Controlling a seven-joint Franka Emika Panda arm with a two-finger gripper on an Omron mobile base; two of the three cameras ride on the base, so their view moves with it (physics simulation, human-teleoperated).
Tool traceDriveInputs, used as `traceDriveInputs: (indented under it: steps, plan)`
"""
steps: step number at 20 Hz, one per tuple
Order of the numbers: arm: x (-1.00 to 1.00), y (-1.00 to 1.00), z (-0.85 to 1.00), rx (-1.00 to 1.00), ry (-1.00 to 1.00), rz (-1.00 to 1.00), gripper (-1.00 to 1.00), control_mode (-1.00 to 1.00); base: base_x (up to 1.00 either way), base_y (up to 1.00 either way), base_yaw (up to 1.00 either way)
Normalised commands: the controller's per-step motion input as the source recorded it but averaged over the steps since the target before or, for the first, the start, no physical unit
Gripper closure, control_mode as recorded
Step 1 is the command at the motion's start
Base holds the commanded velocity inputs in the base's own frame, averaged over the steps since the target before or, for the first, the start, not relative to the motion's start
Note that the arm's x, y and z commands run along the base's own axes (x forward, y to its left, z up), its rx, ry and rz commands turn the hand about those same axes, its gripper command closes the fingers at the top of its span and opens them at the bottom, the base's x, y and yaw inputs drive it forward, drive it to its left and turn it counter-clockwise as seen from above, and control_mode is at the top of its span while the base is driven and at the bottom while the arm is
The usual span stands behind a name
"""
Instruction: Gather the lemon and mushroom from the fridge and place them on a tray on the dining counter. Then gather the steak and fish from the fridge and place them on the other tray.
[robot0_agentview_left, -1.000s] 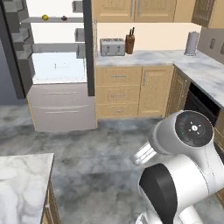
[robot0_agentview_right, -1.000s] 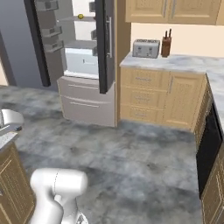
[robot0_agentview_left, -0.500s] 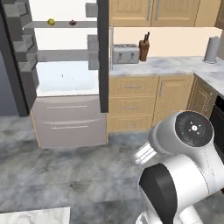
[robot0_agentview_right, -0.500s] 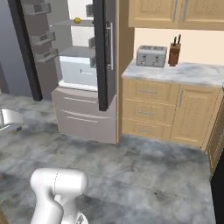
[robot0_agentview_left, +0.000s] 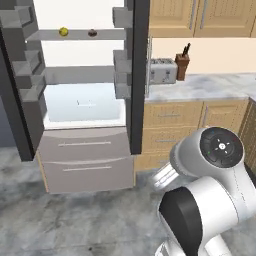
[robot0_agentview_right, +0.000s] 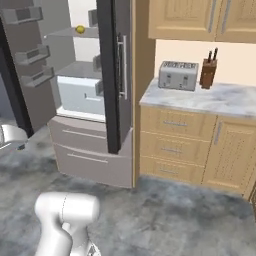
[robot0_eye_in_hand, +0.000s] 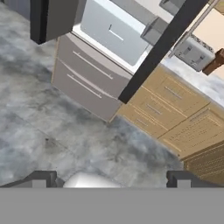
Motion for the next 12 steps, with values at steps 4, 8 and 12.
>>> traceDriveInputs:
  steps: [4,8,12]
  plan:
    - [0.00,0.00,0.00,0.00,0.00,0.00,-1.00,1.00,1.00,0.40,0.00]
    - [0.00,0.00,0.00,0.00,0.00,0.00,-1.00,1.00,1.00,0.46,0.00]
    - [0.00,0.00,0.00,0.00,0.00,0.00,-1.00,1.00,0.94,0.48,0.00]
